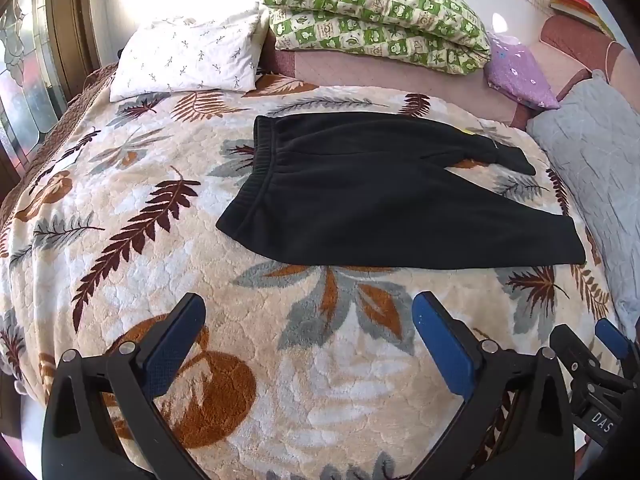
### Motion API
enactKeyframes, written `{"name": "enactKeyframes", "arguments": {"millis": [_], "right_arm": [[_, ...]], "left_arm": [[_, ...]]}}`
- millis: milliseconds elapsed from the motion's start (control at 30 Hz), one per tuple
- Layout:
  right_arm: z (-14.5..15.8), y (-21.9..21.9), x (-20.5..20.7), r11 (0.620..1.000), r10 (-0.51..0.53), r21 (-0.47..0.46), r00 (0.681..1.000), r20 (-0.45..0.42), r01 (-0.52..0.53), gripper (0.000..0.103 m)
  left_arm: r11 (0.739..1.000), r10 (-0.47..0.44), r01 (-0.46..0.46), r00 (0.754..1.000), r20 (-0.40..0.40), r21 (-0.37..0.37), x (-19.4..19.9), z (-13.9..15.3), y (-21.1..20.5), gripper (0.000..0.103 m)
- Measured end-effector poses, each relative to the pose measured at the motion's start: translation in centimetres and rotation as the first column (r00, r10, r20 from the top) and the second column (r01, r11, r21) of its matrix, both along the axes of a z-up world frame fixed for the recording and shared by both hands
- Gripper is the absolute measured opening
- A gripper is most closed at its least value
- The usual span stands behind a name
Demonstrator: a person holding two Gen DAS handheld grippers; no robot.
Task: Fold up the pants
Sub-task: 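Move both tools toward the black pants lying flat on the blanket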
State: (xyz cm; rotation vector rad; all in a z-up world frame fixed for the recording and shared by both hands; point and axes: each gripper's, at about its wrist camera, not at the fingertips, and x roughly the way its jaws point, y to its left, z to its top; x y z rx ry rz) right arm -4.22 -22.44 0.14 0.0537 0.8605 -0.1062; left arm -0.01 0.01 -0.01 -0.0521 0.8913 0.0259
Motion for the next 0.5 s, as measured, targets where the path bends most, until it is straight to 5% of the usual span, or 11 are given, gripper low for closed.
{"name": "enactKeyframes", "arguments": {"millis": [500], "right_arm": [[0.4,-0.93,-0.05,0.999,-0.024,0.04,0.999,0.021,0.023,0.103]], "left_arm": [[1.0,-0.004,0.003,1.0,0.024,0.022,-0.24,0.68,-0.46,0.103]]}}
